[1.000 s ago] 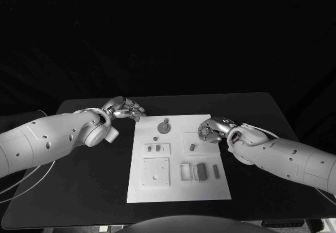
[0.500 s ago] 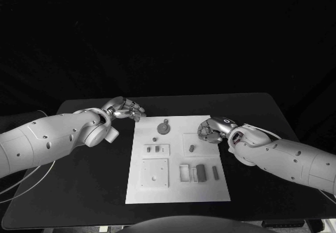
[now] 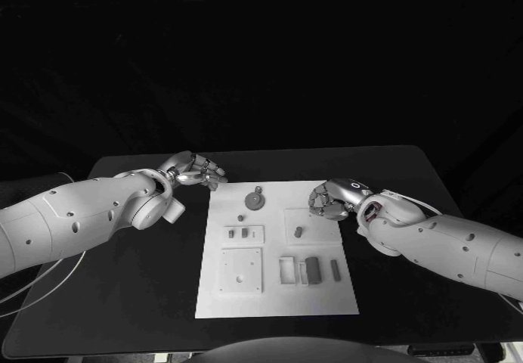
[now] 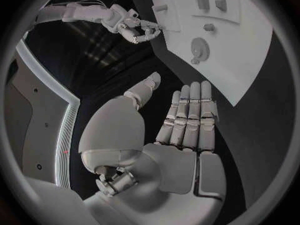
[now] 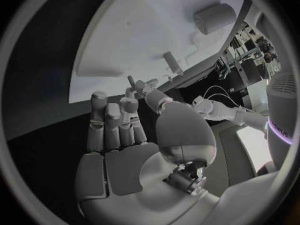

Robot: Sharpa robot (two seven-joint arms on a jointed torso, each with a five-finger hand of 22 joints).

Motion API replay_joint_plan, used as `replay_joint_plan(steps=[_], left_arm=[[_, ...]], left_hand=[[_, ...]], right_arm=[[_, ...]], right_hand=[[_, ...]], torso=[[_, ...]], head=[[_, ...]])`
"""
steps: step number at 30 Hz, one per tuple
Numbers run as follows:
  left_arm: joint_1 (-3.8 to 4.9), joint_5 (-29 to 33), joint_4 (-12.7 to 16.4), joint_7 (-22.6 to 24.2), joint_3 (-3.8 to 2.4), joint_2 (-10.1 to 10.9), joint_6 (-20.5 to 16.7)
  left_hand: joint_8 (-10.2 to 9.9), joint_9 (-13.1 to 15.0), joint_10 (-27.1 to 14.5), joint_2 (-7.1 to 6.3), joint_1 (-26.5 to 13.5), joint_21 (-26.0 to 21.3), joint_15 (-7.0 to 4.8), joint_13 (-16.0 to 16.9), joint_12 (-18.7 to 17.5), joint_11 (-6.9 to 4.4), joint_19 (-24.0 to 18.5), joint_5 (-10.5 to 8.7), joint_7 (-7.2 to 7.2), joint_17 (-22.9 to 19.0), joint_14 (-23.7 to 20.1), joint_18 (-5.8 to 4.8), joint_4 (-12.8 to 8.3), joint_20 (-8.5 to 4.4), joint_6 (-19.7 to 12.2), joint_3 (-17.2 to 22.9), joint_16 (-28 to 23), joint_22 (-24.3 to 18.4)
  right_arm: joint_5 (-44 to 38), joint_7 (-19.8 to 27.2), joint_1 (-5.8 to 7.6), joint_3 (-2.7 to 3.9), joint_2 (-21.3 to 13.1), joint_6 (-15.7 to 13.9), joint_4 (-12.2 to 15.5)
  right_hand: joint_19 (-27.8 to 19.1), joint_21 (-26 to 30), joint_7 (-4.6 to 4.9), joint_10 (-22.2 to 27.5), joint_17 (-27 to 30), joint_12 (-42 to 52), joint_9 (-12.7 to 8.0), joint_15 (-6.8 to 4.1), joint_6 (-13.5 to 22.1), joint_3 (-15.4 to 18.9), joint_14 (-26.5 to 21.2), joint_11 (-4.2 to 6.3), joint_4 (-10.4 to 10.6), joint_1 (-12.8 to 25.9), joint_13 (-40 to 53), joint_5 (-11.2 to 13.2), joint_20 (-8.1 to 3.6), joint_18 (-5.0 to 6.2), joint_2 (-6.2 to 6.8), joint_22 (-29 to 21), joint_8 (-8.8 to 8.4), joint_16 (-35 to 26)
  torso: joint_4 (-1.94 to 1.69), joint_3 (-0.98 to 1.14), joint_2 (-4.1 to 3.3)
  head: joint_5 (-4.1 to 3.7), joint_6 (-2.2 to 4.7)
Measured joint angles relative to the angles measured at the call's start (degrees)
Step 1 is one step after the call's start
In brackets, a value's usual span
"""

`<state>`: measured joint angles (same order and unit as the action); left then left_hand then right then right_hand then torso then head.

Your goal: Assemble the parts on the task board

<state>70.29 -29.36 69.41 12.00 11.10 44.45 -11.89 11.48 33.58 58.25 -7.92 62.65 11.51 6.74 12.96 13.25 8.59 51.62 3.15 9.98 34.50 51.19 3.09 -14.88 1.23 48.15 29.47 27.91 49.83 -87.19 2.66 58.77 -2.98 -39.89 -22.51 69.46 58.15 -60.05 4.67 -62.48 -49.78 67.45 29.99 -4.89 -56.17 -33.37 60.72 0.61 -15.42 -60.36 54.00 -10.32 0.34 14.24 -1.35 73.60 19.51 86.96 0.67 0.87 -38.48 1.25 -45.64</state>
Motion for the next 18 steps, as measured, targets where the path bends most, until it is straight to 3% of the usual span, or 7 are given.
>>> replay_joint_plan(steps=[4, 8, 18], left_arm=[[0.00, 0.0, 0.0, 0.0, 0.00, 0.0, 0.0], [0.01, 0.0, 0.0, 0.0, -0.01, 0.1, 0.0], [-0.01, 0.0, -1.4, 0.0, 0.01, -0.5, 0.0]], left_hand=[[0.0, 0.0, 0.0, 0.00, 0.0, 0.0, 0.00, 0.0, -0.2, 0.00, 0.0, 0.00, 0.00, 0.0, 0.0, 0.00, 0.0, 0.00, 0.0, 0.0, 0.0, 0.0], [0.0, -0.1, 0.0, 0.00, 0.0, 0.0, 0.00, 0.0, -0.2, 0.00, 0.0, 0.00, 0.00, 0.0, 0.0, -0.01, 0.0, 0.00, 0.0, 0.0, 0.0, 0.0], [0.0, -0.1, 0.0, 0.00, 0.0, 0.0, 0.00, 0.0, -0.2, 0.00, 0.0, 0.00, 0.00, 0.1, 0.0, -0.02, 0.0, 0.00, 0.0, 0.0, -0.2, 0.0]], right_arm=[[1.8, 0.2, 0.10, 1.10, -1.0, 0.1, 2.0], [3.2, 0.4, 0.17, 1.62, -1.8, 0.1, 5.2], [6.7, 1.2, 0.16, 1.75, 0.2, 0.6, 12.3]], right_hand=[[0.0, -0.2, 0.00, 0.0, 0.0, 0.0, 0.0, 0.01, 0.0, 0.0, 0.0, 0.00, 0.0, 0.0, 0.0, 0.0, 0.00, 0.00, 0.00, 0.0, 0.00, 0.0], [0.0, -0.2, 0.00, 0.0, 0.0, 0.0, 0.0, 0.08, 0.0, 0.0, 0.1, 0.00, 0.0, 0.0, 0.0, 0.0, 0.01, 0.00, 0.01, 0.0, 0.00, 0.0], [0.1, -0.2, -0.01, 0.0, 0.0, 0.0, 0.0, 0.10, 0.0, -0.1, 0.1, -0.01, -0.2, 0.0, 0.0, 0.1, 0.05, 0.00, 0.02, 0.0, 0.00, 0.0]], torso=[[-0.01, 0.00, 0.00], [0.01, -0.03, 0.00], [-0.02, -0.05, 0.07]], head=[[0.06, 0.03], [0.24, 0.13], [1.71, 0.59]])
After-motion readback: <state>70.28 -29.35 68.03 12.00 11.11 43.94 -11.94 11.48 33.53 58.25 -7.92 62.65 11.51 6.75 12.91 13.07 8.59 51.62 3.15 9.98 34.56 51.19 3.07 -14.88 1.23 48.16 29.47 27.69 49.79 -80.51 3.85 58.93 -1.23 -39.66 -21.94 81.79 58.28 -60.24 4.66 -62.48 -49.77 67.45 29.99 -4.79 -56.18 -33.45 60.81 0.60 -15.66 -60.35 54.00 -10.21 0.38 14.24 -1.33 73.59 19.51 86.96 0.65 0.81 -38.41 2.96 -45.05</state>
